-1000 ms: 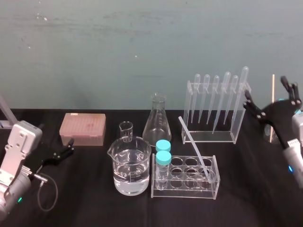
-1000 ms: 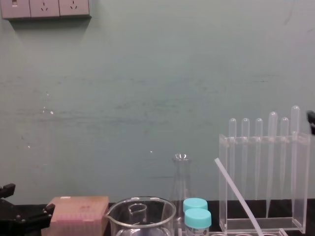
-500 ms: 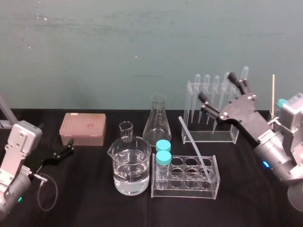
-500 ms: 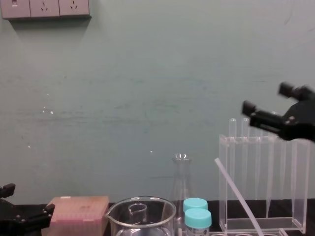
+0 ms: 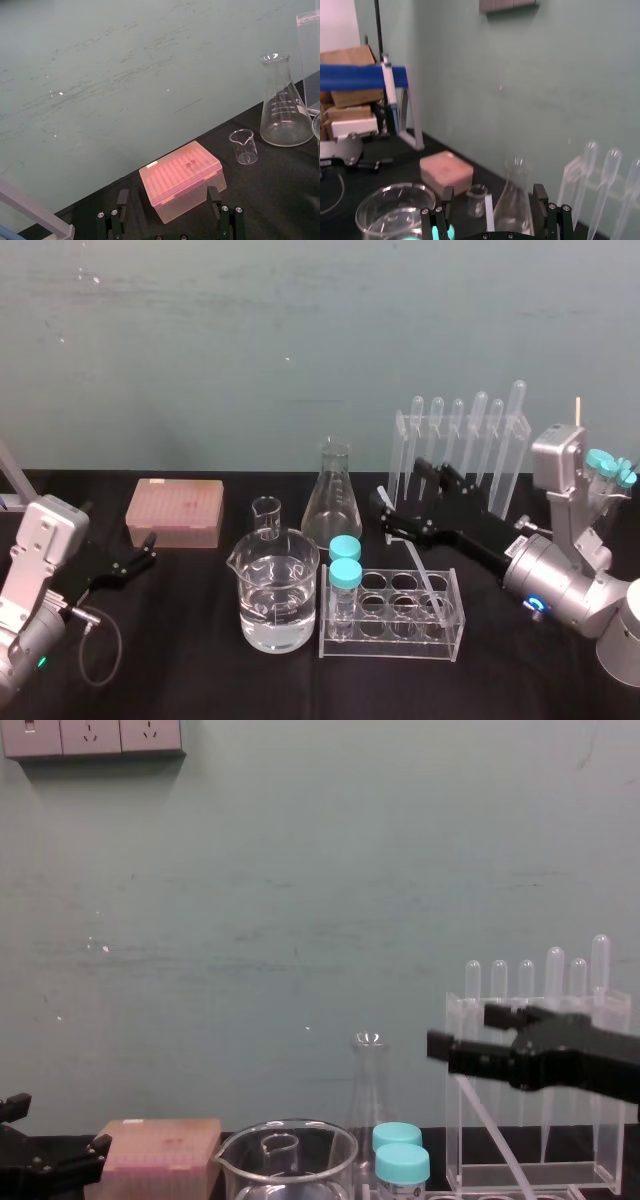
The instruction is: Pick up the stirring rod with one hand, then place it down.
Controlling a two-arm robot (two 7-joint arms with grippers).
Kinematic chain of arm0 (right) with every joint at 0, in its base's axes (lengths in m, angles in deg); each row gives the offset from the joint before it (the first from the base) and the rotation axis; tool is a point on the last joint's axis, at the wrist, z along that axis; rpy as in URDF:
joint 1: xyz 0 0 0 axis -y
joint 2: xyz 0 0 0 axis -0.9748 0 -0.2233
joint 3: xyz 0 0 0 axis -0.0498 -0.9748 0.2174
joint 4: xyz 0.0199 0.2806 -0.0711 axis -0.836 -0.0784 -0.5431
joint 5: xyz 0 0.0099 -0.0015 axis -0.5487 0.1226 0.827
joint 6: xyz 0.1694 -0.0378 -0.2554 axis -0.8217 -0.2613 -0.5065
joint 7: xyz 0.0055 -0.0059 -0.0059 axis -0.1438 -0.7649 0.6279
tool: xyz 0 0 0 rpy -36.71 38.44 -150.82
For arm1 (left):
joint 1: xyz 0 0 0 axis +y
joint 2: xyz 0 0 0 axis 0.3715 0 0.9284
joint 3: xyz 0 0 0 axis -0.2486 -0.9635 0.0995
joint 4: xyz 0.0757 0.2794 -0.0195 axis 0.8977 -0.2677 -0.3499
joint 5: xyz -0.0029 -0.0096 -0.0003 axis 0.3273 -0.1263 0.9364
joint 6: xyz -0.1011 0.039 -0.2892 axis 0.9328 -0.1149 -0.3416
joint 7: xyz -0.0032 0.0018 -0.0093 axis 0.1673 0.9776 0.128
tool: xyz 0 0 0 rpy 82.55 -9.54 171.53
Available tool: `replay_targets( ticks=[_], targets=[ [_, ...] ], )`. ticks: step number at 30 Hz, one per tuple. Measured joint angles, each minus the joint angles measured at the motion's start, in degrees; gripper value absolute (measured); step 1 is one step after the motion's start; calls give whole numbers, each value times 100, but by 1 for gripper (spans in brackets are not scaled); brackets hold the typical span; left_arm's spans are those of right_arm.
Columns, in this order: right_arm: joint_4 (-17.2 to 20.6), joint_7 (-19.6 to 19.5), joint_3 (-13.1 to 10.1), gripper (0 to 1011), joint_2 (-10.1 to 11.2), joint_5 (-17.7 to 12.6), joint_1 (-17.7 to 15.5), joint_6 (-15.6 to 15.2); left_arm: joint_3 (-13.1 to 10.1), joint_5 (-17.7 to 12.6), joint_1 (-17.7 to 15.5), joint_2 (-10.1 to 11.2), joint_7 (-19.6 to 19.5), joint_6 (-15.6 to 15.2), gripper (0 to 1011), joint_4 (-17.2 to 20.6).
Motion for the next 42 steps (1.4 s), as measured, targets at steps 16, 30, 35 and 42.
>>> replay_targets(
  ticks=[16,30,35,42],
  targets=[
    [-419,37,-34,1003,-175,84,199,-813,0,0,0,0,0,0,1000,0],
    [-541,158,-63,1003,-253,130,253,-867,0,0,0,0,-1,0,1000,0],
    [-531,155,-62,1003,-249,130,250,-854,0,0,0,0,0,0,1000,0],
    [-524,154,-62,863,-245,127,246,-843,0,0,0,0,0,0,1000,0]
  ],
)
